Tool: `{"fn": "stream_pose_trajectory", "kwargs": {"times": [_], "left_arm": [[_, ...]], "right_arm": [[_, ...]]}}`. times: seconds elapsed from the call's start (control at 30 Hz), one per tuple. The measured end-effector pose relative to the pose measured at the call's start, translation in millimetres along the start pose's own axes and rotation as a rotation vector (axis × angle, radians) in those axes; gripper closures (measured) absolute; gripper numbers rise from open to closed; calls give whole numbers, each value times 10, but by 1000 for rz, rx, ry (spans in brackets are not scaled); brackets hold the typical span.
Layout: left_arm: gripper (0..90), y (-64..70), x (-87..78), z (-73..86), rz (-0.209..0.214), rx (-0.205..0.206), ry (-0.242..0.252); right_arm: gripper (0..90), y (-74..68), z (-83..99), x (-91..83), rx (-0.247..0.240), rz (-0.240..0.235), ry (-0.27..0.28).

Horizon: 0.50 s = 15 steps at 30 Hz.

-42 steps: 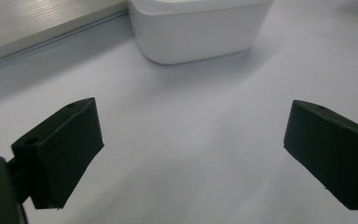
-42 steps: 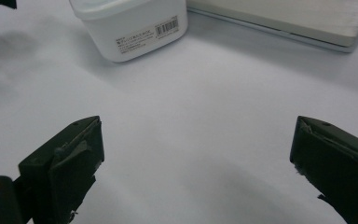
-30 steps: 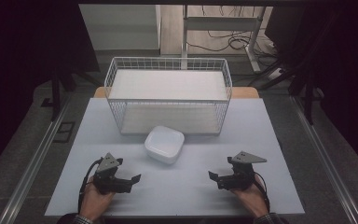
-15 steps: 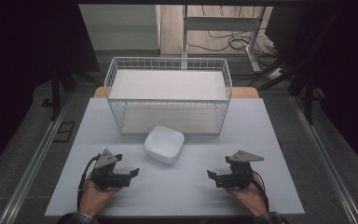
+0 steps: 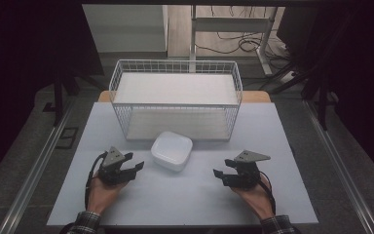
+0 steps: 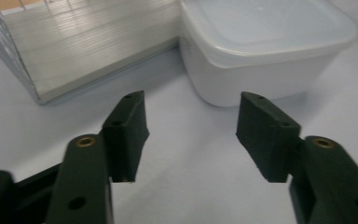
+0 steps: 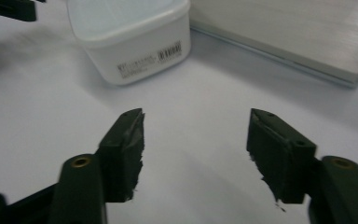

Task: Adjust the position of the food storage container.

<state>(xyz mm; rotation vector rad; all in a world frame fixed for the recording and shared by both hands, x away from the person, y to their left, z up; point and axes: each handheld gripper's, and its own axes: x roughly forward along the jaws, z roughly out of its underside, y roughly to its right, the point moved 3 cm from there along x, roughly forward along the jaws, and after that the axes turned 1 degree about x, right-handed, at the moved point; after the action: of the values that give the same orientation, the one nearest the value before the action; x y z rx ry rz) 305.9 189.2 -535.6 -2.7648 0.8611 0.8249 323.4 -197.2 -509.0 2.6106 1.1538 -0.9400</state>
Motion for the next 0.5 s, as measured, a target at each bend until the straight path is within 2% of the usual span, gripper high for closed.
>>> {"fn": "stream_pose_trajectory", "kwargs": {"times": [0.1,0.17,0.27,0.37,0.4,0.5], "left_arm": [[490,-65,62,-47,-8,-1,1],[512,-85,84,-67,-5,0,5],[576,-141,201,-143,5,-5,7],[655,-147,271,-166,11,3,-3],[687,-143,345,-181,10,19,-22],[755,-128,457,-202,22,36,-44]], "right_arm": [[449,-6,-66,56,24,-39,4],[474,-6,-85,81,29,-48,3],[575,-17,-166,204,6,-41,-22],[622,-29,-207,263,-10,-26,-37],[668,-39,-238,324,-24,-25,-45],[734,-65,-266,415,-39,-32,-66]]}}
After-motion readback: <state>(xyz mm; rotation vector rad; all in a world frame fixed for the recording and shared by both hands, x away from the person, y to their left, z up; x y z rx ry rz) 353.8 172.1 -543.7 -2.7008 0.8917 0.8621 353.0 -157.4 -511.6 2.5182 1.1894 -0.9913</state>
